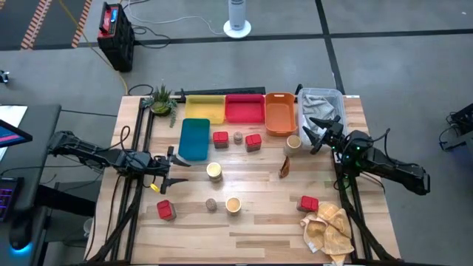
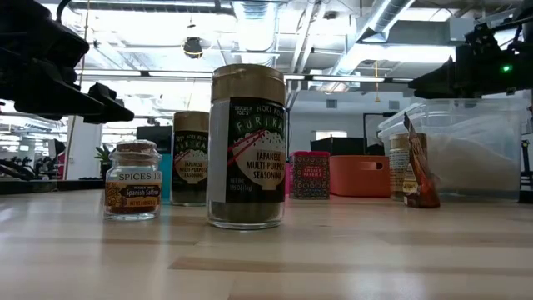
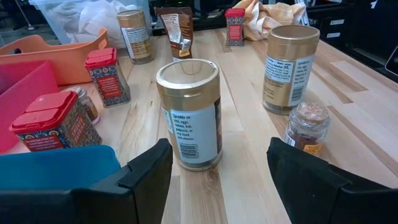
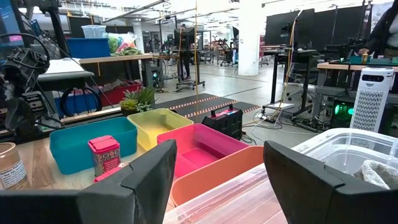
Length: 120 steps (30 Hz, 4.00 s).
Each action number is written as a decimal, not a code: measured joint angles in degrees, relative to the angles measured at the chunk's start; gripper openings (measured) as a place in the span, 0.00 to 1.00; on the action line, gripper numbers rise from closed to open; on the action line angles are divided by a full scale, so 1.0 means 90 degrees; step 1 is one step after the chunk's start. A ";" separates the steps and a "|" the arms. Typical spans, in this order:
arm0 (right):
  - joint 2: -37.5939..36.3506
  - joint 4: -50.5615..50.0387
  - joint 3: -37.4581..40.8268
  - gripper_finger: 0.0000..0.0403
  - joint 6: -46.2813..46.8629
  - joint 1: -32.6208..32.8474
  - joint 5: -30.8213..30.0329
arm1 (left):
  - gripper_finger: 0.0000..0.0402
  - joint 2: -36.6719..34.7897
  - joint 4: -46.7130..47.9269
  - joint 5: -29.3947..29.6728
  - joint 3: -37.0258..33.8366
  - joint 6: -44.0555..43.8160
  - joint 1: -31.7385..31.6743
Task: Sort spices by type
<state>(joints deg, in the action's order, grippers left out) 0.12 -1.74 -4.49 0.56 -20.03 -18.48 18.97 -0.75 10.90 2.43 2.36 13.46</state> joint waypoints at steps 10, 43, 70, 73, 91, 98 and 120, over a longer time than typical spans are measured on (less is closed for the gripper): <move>0.0000 0.0000 0.0001 0.68 -0.0022 0.0002 0.0000 | 0.62 -0.0001 0.0000 0.0002 0.0000 0.0001 0.0000; 0.0002 0.0080 0.0007 0.68 0.0136 0.0000 0.0000 | 0.62 -0.0001 -0.0202 0.0420 -0.0004 -0.0101 -0.0006; 0.0007 0.0299 0.0010 0.68 0.4005 0.0134 0.0085 | 0.62 0.0056 -0.0691 0.0390 0.0608 -0.3311 0.0155; 0.0072 0.0124 -0.0015 0.68 0.4102 0.0291 0.0118 | 0.62 0.0266 -0.0669 0.0496 0.0884 -0.2855 0.0269; 0.0879 0.1303 -0.0158 0.69 0.1188 0.2115 0.0976 | 0.62 0.3202 0.2464 0.0660 0.4151 -0.2042 0.0341; 0.1731 0.0884 -0.1054 0.69 0.0227 0.2292 0.0197 | 0.62 0.4166 0.2990 0.0660 0.5202 -0.1687 0.0341; 0.5778 0.0908 -0.4250 0.78 -0.1560 0.2377 0.0193 | 0.74 0.7028 0.4542 -0.0030 0.7071 -0.1352 -0.0772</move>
<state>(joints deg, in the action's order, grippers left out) 52.13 6.43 -42.74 -13.48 1.37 -16.75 82.22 40.12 10.63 66.07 -9.80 6.51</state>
